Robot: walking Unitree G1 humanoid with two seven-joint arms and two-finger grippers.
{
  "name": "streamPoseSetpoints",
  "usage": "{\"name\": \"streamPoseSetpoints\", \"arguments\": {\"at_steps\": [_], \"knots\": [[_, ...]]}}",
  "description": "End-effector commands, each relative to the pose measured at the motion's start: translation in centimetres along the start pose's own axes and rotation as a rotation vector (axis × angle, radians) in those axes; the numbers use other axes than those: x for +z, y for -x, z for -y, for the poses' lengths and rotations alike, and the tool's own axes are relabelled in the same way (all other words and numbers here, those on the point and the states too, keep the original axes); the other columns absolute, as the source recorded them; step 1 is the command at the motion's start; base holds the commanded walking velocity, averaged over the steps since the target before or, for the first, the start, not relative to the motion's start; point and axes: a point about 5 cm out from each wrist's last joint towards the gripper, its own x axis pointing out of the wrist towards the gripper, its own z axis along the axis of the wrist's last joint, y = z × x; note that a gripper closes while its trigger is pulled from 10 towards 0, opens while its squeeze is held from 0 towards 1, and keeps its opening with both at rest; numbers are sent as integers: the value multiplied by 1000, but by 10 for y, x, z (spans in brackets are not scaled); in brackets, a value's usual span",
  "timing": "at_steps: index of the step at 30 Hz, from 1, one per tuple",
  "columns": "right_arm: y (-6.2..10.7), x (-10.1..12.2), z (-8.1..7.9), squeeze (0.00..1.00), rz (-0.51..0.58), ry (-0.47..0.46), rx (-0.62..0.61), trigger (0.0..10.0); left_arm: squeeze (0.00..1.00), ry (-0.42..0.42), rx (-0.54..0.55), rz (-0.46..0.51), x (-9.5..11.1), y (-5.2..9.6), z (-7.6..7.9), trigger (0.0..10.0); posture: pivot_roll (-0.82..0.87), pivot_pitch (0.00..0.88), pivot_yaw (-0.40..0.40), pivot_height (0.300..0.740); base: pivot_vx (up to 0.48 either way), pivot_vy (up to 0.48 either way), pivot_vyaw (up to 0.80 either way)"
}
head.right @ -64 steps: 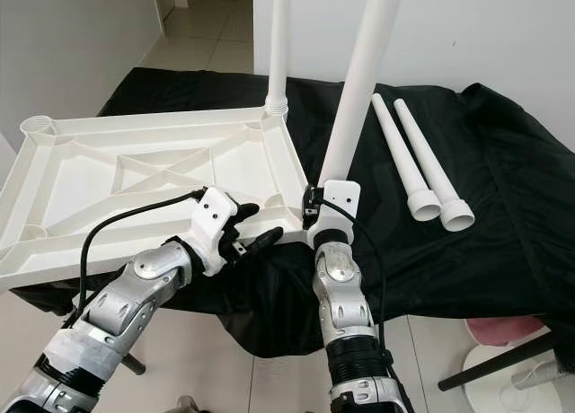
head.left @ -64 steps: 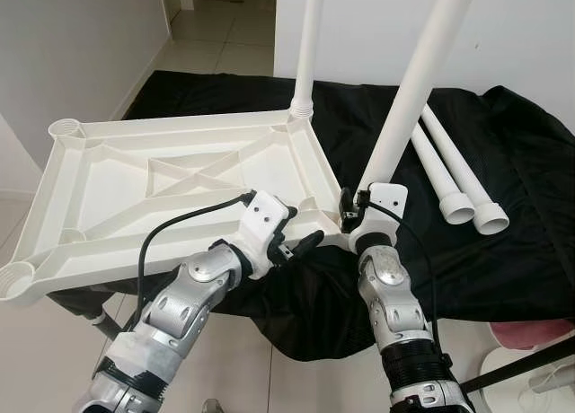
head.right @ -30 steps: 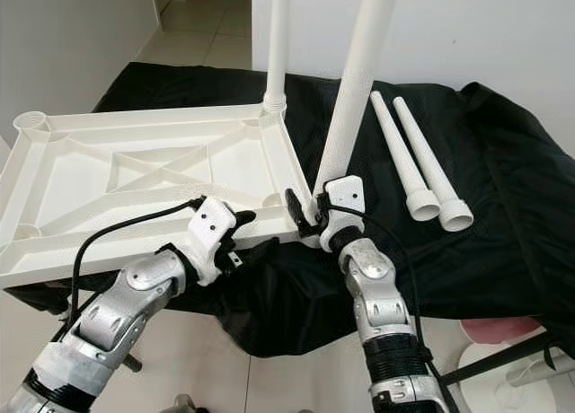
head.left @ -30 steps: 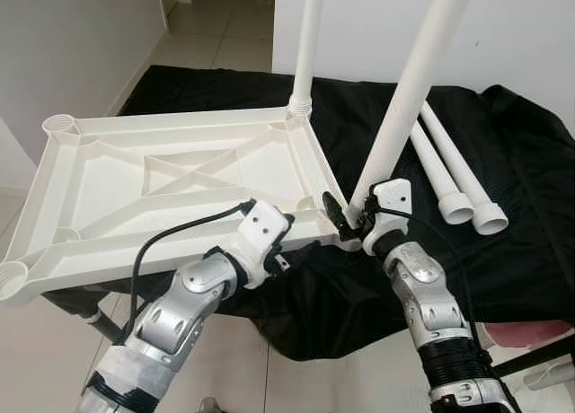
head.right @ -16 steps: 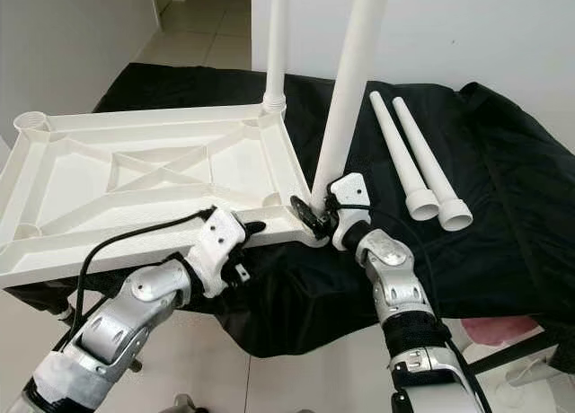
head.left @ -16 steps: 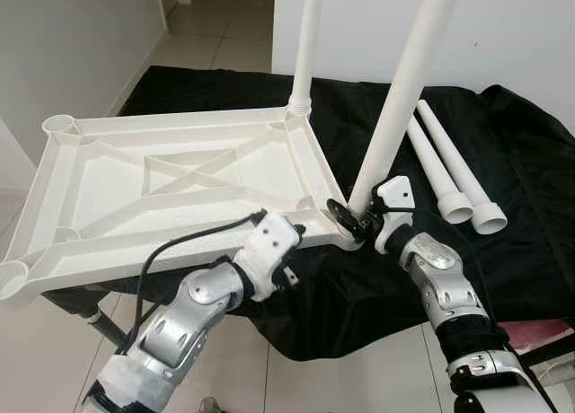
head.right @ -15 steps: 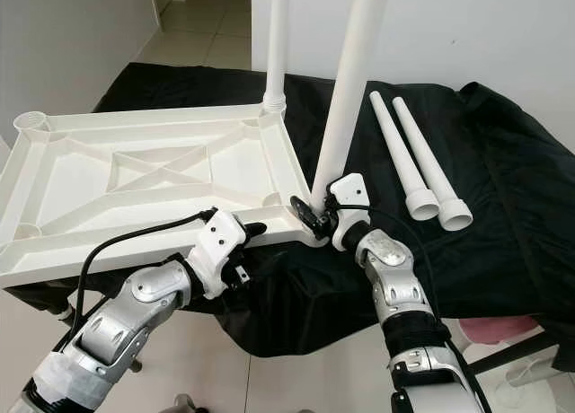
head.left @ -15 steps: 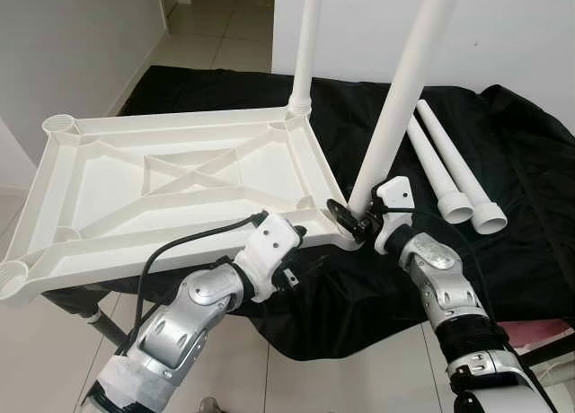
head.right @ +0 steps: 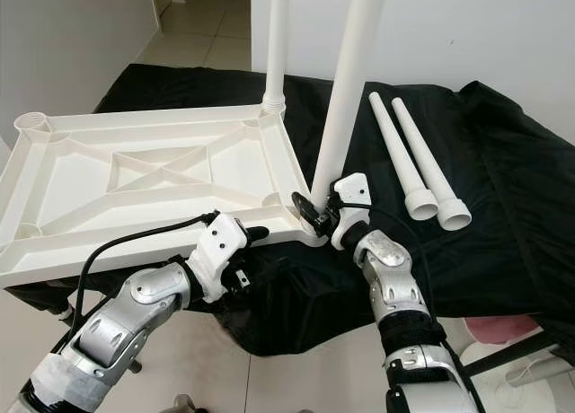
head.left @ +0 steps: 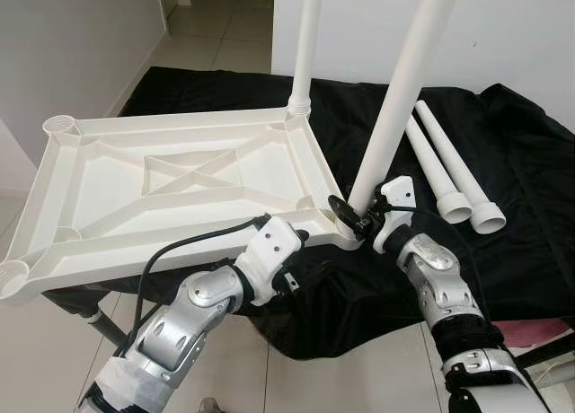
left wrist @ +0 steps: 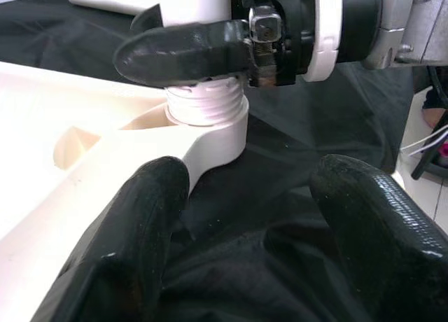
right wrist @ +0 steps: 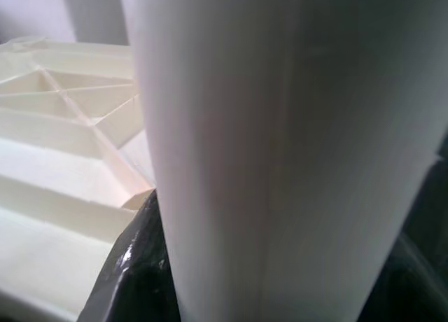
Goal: Building children table
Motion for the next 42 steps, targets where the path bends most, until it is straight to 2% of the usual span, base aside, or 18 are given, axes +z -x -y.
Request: {"name": "streamPoseSetpoints", "arguments": {"at_steps": [1,2,3,5,8,11,12,14,17,20,23,33,34,35,36,38,39,42], "knots": [[3,-3,2,0,-17,-4,-74,10000,0,-4,-61,-13,-1,1,7,10000,11,51,-37,740,0,0,0],[6,-3,0,0,-5,-28,-139,10000,0,-2,-66,-16,-1,1,8,10000,13,54,-38,740,0,0,0],[6,-3,0,0,-5,-28,-139,10000,0,-2,-66,-16,-1,1,8,10000,13,54,-38,740,0,0,0],[9,-2,-3,0,7,-52,-214,10000,0,1,-70,-19,-1,2,8,10000,13,56,-38,740,0,0,0],[10,-2,-4,0,12,-57,-242,10000,0,1,-70,-20,-1,2,8,10000,12,56,-37,740,0,0,0],[13,-2,-7,0,1,-66,-448,10000,0,2,-72,-23,-2,3,8,10000,12,57,-35,740,0,0,0],[13,-4,-13,0,-3,-121,-574,10000,0,5,-70,-23,-2,2,8,10000,10,57,-32,740,0,0,0],[13,-5,-16,0,-7,-146,-618,10000,0,6,-69,-23,-2,2,8,10000,10,57,-31,740,0,0,0],[7,-2,-32,0,-2,-145,-652,10000,0,8,-74,-21,-2,2,9,10000,6,54,-27,740,0,0,0],[3,1,-40,0,2,-153,-606,10000,0,8,-76,-22,-2,1,9,10000,5,50,-30,740,0,0,0],[4,2,-39,0,0,-135,-585,10000,0,9,-78,-22,-2,1,9,10000,3,46,-34,740,0,0,0],[4,5,-37,0,-13,-110,-627,10000,0,3,-61,-21,-2,1,5,10000,11,35,-37,740,0,0,0],[4,6,-36,322,-2,-130,-625,10000,0,2,-61,-22,-2,1,6,10000,16,30,-38,740,0,0,0],[4,6,-36,322,-2,-130,-625,10000,0,2,-61,-22,-2,1,6,10000,16,30,-38,740,0,0,0],[5,8,-34,1000,9,-130,-621,10000,0,-3,-60,-22,-2,1,6,10000,23,24,-41,740,0,0,0],[7,11,-30,1000,27,-120,-615,10000,0,-22,-53,-18,-2,1,5,10000,28,12,-47,740,0,0,0],[8,12,-29,898,28,-110,-612,10000,0,-25,-49,-18,-2,1,4,10000,28,12,-47,740,0,0,0],[7,12,-28,898,25,-113,-568,10000,0,-26,-36,-13,-1,0,2,10000,35,3,-59,740,0,0,0]]}}
